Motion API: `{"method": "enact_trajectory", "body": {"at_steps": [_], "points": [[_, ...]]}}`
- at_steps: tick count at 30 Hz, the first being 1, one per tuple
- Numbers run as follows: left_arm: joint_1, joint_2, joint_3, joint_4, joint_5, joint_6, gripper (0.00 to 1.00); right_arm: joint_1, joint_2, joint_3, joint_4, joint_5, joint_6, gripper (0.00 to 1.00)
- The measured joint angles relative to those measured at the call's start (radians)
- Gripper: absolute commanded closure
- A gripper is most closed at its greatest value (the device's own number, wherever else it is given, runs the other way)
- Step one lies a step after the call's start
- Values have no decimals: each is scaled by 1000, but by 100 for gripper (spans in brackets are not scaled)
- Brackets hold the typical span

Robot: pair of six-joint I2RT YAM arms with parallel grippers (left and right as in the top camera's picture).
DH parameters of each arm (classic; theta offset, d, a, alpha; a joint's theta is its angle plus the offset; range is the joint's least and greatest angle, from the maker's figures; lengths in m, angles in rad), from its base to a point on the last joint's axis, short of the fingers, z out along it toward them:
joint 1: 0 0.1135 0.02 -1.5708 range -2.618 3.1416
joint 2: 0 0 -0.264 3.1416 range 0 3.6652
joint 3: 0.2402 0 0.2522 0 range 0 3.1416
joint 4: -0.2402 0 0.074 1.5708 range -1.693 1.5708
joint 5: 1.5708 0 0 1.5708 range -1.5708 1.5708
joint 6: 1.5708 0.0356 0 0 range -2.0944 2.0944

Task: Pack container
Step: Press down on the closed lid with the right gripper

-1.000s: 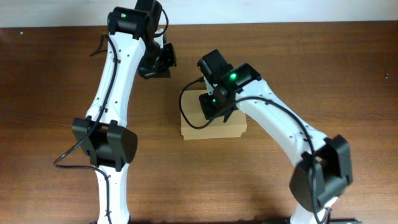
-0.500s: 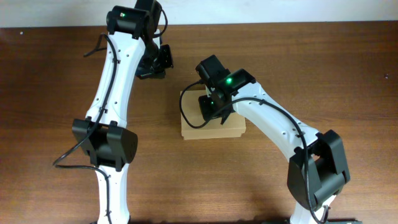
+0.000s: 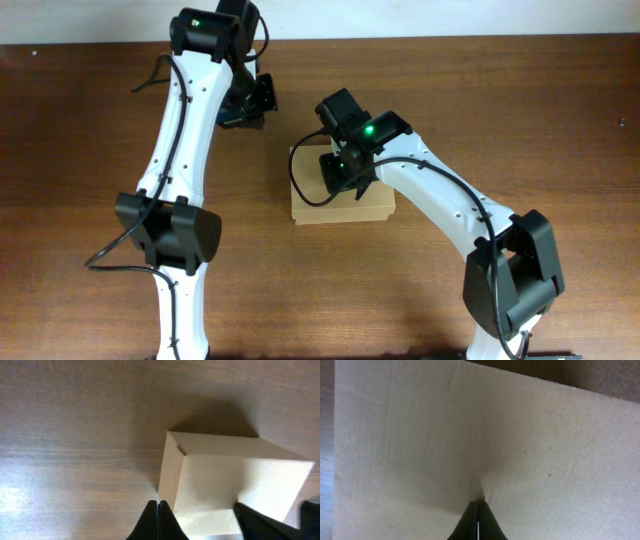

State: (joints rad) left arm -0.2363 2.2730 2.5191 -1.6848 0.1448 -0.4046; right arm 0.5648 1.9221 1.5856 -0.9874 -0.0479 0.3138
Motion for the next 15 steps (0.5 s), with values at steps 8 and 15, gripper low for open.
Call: {"method": "enact_trajectory", "body": {"at_steps": [8,15], "points": [[0,-47,113,1,-2,-4,0,3,-50,68,-97,-22,-40,1],[0,-200,135,1,-3,-6,0,2,-177,222,-171,-12,-60,1]]}}
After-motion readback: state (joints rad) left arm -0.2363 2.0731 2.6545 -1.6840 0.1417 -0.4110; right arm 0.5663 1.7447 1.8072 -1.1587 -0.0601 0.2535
